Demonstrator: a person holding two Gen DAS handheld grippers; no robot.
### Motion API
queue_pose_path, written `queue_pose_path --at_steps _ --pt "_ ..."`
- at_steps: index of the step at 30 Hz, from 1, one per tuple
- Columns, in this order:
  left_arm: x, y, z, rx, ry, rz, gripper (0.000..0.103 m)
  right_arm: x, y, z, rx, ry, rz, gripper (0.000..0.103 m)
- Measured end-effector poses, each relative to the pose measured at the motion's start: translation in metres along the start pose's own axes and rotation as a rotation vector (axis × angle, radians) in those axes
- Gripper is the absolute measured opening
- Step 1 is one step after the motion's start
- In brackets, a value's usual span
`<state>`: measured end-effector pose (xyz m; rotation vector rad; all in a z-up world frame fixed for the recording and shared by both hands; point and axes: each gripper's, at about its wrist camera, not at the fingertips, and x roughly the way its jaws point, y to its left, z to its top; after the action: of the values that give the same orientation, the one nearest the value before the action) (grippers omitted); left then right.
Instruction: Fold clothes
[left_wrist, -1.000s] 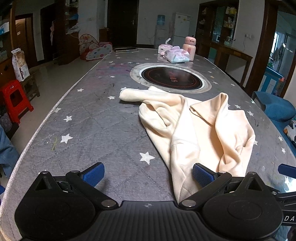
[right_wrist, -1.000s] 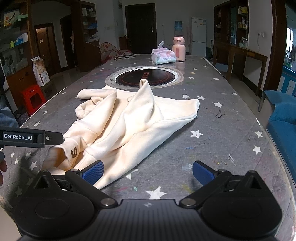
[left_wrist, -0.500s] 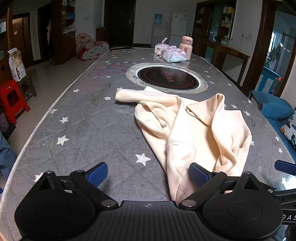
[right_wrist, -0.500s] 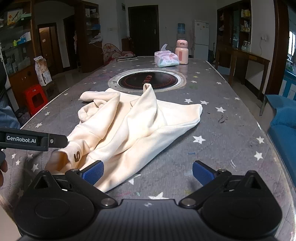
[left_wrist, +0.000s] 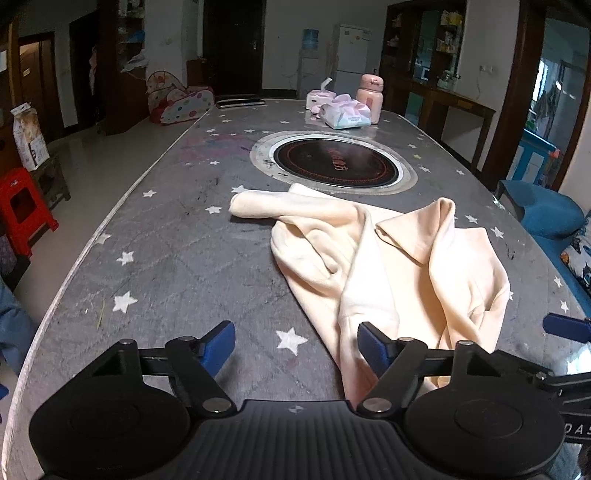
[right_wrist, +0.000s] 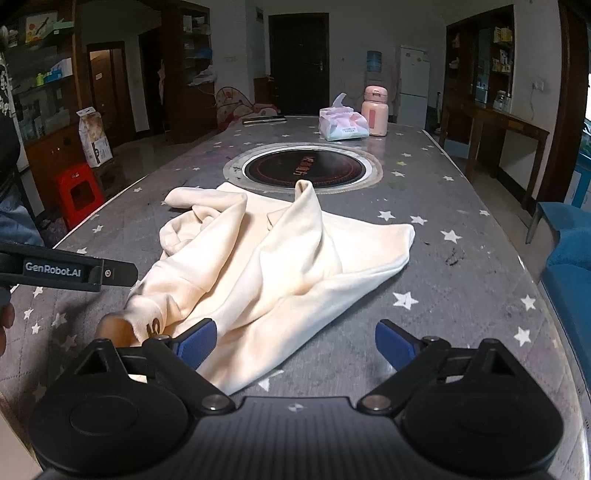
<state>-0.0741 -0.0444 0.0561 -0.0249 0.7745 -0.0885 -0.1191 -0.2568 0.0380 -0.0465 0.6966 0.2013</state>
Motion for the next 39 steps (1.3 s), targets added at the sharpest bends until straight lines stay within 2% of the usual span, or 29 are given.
queue_pose_path --at_steps 6,8,12,14,21,27,33,35,39 --pt "0.012 -0.009 0.008 0.049 0.004 -0.039 0.073 0.008 -0.003 0.011 0.004 0.01 0.034 0.077" --pt "0.017 -0.012 0.01 0.068 0.005 -0.051 0.072 0.013 -0.006 0.016 0.004 0.013 0.038 0.068" --pt "0.029 -0.014 0.014 0.081 0.024 -0.093 0.061 0.022 -0.011 0.027 0.006 0.017 0.043 0.064" --pt "0.036 -0.015 0.016 0.089 0.034 -0.106 0.06 0.028 -0.014 0.033 0.004 0.018 0.044 0.063" --pt "0.046 -0.019 0.018 0.123 0.049 -0.16 0.024 0.057 -0.025 0.053 0.02 0.042 0.065 0.058" --pt "0.05 -0.018 0.02 0.132 0.05 -0.177 0.023 0.09 -0.029 0.069 0.034 0.06 0.082 0.052" --pt "0.052 -0.018 0.02 0.135 0.055 -0.177 0.024 0.114 -0.026 0.073 0.038 0.091 0.098 0.032" --pt "0.053 -0.018 0.02 0.135 0.057 -0.176 0.024 0.116 -0.027 0.071 0.044 0.094 0.098 0.016" --pt "0.055 -0.018 0.021 0.136 0.059 -0.174 0.026 0.105 -0.031 0.07 0.063 0.058 0.09 0.01"
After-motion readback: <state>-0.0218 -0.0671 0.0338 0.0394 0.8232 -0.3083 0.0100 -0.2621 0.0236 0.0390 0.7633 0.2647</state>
